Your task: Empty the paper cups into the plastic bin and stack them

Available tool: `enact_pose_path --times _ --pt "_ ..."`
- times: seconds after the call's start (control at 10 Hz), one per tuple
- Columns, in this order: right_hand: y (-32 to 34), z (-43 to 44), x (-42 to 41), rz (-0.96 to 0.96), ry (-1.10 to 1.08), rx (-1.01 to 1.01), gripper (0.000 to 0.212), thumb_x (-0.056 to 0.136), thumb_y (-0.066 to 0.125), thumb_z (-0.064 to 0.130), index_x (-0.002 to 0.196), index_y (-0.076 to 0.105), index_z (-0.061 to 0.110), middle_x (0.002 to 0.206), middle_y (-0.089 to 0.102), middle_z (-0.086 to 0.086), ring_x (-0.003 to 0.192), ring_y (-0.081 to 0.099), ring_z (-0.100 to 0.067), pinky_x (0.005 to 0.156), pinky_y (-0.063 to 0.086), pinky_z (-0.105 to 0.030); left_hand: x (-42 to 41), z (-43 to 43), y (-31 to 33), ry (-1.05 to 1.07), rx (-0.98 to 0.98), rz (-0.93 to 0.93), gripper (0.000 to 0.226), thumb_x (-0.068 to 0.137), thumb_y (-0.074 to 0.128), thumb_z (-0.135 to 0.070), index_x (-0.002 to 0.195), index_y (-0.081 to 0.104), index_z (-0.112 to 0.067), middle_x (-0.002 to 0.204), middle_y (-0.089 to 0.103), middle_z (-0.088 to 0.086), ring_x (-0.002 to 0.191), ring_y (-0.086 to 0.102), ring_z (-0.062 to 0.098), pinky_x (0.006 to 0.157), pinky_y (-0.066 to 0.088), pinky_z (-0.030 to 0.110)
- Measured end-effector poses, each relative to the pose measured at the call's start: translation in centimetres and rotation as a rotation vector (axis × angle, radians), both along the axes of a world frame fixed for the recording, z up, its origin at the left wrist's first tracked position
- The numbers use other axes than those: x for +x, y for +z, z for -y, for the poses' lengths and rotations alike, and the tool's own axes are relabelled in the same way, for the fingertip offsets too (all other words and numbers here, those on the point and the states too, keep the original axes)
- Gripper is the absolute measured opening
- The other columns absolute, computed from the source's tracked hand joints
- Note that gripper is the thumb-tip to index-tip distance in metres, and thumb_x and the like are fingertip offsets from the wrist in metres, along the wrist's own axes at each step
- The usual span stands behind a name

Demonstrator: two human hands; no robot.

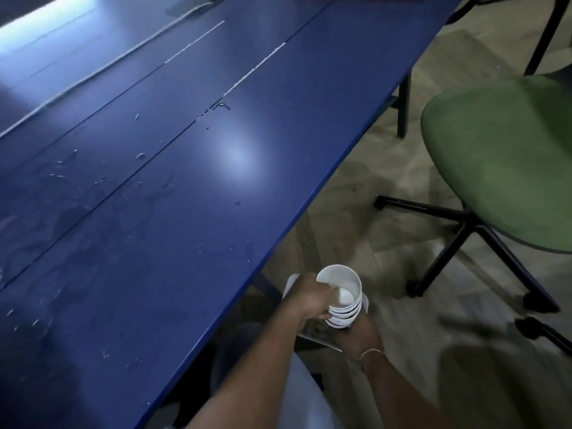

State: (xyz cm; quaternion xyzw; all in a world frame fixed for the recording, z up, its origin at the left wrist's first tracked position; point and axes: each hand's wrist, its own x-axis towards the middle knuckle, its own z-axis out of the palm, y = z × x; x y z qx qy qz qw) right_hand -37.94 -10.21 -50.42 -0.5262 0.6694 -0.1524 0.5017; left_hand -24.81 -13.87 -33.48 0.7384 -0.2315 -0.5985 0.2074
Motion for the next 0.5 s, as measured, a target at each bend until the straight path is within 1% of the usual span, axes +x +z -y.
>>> enact_pose_path --times 0.1,0.2,0.3,0.4,0.5 --pt "2.3 0.7 0.6 -0.081 0.075 0.084 0.046 0.061 0.078 0.042 0.098 0.054 0.03 0.091 0.067 0.016 0.089 0.067 -0.016 0.077 0.055 -0.033 1.1 -0.5 -1.7 -0.064 0.011 0.098 0.031 0.091 0.062 -0.016 0.121 0.06 -0.011 0.109 0.064 0.009 0.096 0.064 0.027 0.086 0.058 0.045" --pt "5.1 1.4 1.1 -0.142 0.303 0.173 0.028 0.078 0.077 0.027 0.091 0.052 0.028 0.091 0.056 0.013 0.09 0.057 -0.011 0.071 0.042 -0.02 2.2 -1.4 -2.5 -0.264 0.026 0.389 0.041 0.094 0.06 -0.022 0.135 0.055 -0.018 0.131 0.06 0.006 0.115 0.06 0.025 0.093 0.051 0.032" --pt "4.5 1.8 1.0 -0.224 0.377 0.178 0.032 0.085 0.067 0.017 0.115 0.056 0.016 0.108 0.056 0.003 0.111 0.058 -0.02 0.082 0.04 -0.02 2.5 -1.7 -2.6 -0.286 -0.016 0.437 0.043 0.099 0.055 -0.023 0.141 0.05 -0.018 0.139 0.054 0.008 0.123 0.054 0.024 0.097 0.045 0.031" --pt "5.6 1.9 1.3 -0.255 0.348 0.183 0.018 0.088 0.059 0.022 0.105 0.056 0.017 0.108 0.061 -0.004 0.099 0.058 -0.02 0.09 0.045 -0.026 2.1 -2.4 -2.5 -0.291 -0.033 0.383 0.044 0.099 0.054 -0.022 0.143 0.048 -0.023 0.141 0.052 0.007 0.126 0.052 0.025 0.102 0.045 0.033" --pt "7.3 1.9 1.7 -0.252 0.38 0.178 0.006 0.093 0.052 0.017 0.095 0.047 0.017 0.099 0.053 -0.004 0.09 0.049 -0.016 0.09 0.045 -0.027 2.0 -3.0 -2.8 -0.285 -0.051 0.402 0.045 0.098 0.054 -0.022 0.142 0.049 -0.027 0.142 0.053 0.007 0.124 0.053 0.024 0.102 0.047 0.037"
